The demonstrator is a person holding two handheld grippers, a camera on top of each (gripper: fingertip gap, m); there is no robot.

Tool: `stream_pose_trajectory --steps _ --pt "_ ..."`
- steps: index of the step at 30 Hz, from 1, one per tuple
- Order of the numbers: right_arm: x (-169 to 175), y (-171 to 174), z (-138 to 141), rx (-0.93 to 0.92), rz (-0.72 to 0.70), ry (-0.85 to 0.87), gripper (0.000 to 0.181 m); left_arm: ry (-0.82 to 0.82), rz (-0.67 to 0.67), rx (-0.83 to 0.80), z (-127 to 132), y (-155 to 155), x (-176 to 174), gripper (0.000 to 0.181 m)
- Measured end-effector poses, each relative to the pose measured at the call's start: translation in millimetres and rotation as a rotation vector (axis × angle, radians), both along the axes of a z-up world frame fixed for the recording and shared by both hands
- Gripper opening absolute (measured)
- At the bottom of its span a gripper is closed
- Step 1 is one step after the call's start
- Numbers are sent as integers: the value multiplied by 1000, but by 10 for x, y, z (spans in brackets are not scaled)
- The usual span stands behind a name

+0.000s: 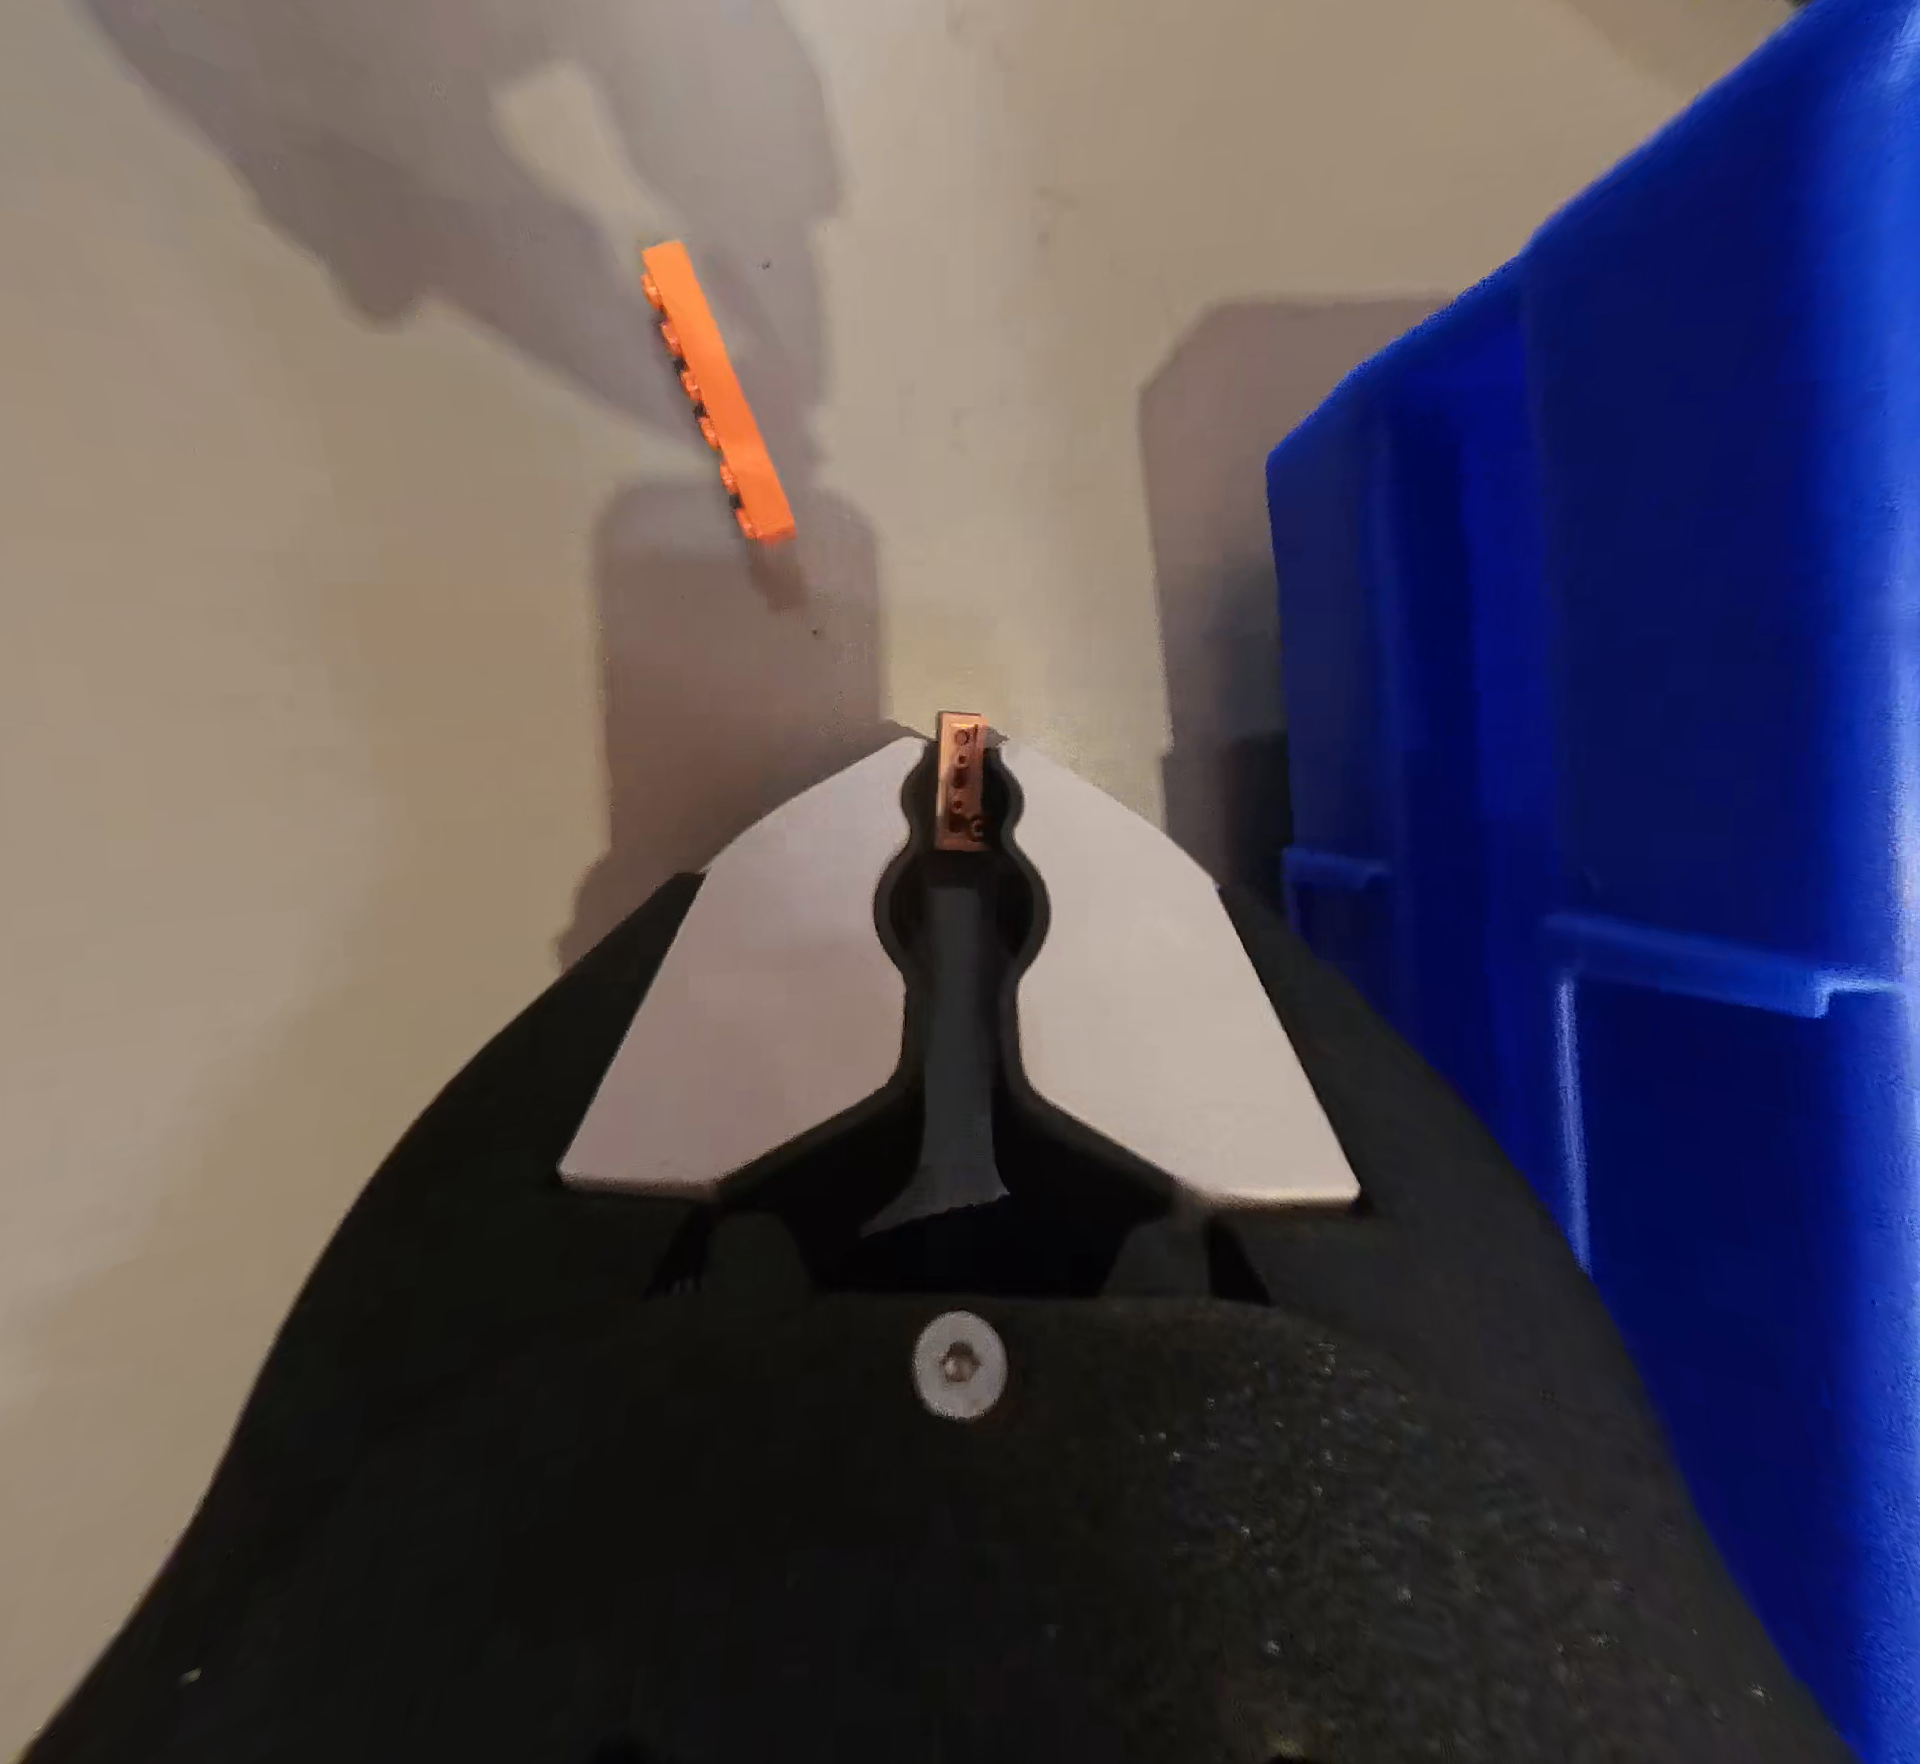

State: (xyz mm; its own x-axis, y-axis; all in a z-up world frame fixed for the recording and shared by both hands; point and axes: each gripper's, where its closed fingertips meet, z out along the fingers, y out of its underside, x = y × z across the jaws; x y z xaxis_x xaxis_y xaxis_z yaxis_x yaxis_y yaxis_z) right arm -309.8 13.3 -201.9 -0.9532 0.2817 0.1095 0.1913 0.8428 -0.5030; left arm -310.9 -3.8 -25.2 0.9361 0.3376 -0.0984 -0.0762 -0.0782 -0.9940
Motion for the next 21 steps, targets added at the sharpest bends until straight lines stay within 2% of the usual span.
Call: stream_pose_trajectory --steps 4,6,8,10,12,15,16,18,21 --pt "32 19 7 -8 33 33 8 -1 5 -5 -34 5 -24 9" --pt "129 1 49 -31 114 86 8 -1 16 -9 -55 -1 -52 8" --pt "191 -36 235 -101 174 177 8 -6 26 -8 -69 -11 -81 9" --pt "153 -59 580 -221 177 308 8 -11 36 -2 -78 -16 -108 8" --pt "-54 17 1027 -359 70 470 8 -12 45 1 -90 -17 -130 8" --pt "-440 370 1573 -537 -185 663 8 -16 43 4 -110 -5 -137 8" --pt "-552 515 1645 -557 -269 702 8 -22 38 4 -122 5 -132 8" --pt "-676 694 1644 -536 -351 743 24 -42 19 2 -158 39 -110 9" --pt "-624 682 1613 -456 -280 852 29 -90 -40 3 -222 114 -38 9"
